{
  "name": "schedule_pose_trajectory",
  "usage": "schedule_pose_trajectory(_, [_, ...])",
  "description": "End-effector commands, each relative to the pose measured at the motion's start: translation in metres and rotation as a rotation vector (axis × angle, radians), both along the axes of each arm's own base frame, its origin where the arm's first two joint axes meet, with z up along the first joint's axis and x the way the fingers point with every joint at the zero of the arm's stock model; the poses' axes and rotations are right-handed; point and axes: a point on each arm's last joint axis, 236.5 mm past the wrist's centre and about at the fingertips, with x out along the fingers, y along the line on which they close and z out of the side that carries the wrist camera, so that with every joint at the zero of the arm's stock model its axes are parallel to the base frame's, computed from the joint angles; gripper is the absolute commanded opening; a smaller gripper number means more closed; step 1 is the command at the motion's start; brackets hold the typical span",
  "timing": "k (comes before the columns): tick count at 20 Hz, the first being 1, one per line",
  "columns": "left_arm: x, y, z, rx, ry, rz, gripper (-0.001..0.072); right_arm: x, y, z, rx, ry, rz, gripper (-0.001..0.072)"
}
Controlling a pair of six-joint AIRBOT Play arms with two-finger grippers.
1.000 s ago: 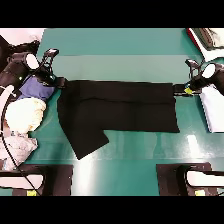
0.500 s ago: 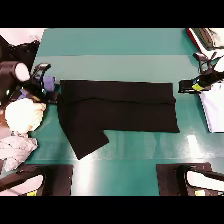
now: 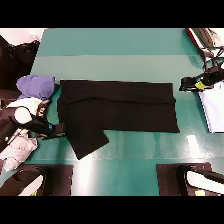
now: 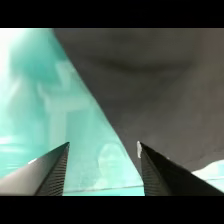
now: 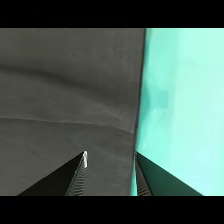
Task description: Fold the shirts.
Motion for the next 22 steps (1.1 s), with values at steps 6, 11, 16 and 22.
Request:
schedule_pose_trajectory(6, [-0.032,-0.029,-0.030,-0.023,0.038,-0.016,0.0469,0.001,0.007,0.002,0.028,-0.007,0.003,0.0363])
schedule_pose_trajectory(11, [-0.014,-0.032,-0.034,-0.035,-0.026,0.041,0.0468,0.001,0.007,0.002,0.028,-0.007,0.003,0.0363])
schedule_pose_trajectory(16, [-0.001,-0.034,-0.033,-0.046,-0.071,0.072,0.0341,0.000,0.008,0.002,0.029,0.000,0.004,0.0362])
schedule_pose_trajectory(22, [0.012,-0.037,-0.029,-0.061,-0.124,0.086,0.0023,-0.024,0.002,-0.005,0.032,0.096,0.021,0.0362])
